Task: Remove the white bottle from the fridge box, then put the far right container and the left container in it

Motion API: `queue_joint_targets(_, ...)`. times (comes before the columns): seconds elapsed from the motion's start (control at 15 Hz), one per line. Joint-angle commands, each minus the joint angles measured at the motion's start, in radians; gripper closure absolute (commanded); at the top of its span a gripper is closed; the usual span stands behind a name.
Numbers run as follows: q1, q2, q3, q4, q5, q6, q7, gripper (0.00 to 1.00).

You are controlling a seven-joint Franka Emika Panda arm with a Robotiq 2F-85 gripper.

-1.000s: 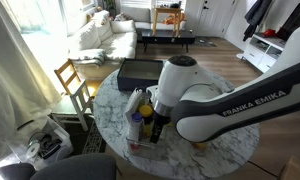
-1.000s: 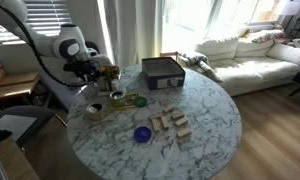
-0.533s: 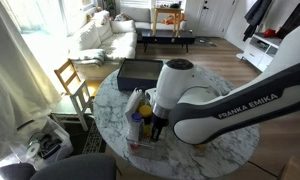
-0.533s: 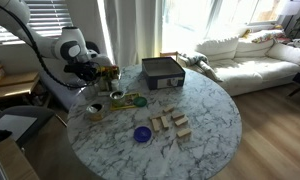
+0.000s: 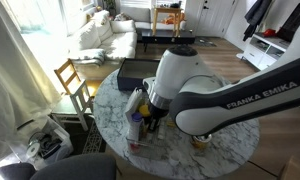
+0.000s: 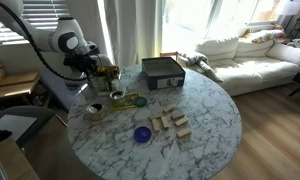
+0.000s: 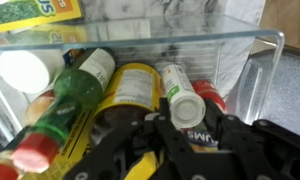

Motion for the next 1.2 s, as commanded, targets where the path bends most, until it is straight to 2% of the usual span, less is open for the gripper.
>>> queue_joint_targets(0.0,-0.006,-0.147,-0.007,-0.055,-0.073,-0.053,0.041,0.88)
queue_joint_targets(0.13,-0.024,-0.223,0.011,-0.079,-0.038,-0.099,0.023,0.88)
queue_joint_targets(0.47,-0.04,-0.46,-0.012,-0.176,-0.106,-0.274,0.074,0.88)
queue_joint_targets(0.6,-0.062,-0.552,-0.019,-0.222,-0.145,-0.38,0.119,0.88)
queue_joint_targets(0.73,-0.091,-0.628,-0.034,-0.284,-0.156,-0.423,0.146,0.88)
queue_joint_targets(0.8,-0.072,-0.532,-0.021,-0.182,-0.126,-0.409,0.11,0.63)
queue_joint_targets(0.93,-0.09,-0.594,-0.034,-0.237,-0.131,-0.422,0.115,0.63)
queue_joint_targets(1.13,-0.093,-0.614,-0.035,-0.263,-0.131,-0.422,0.118,0.63)
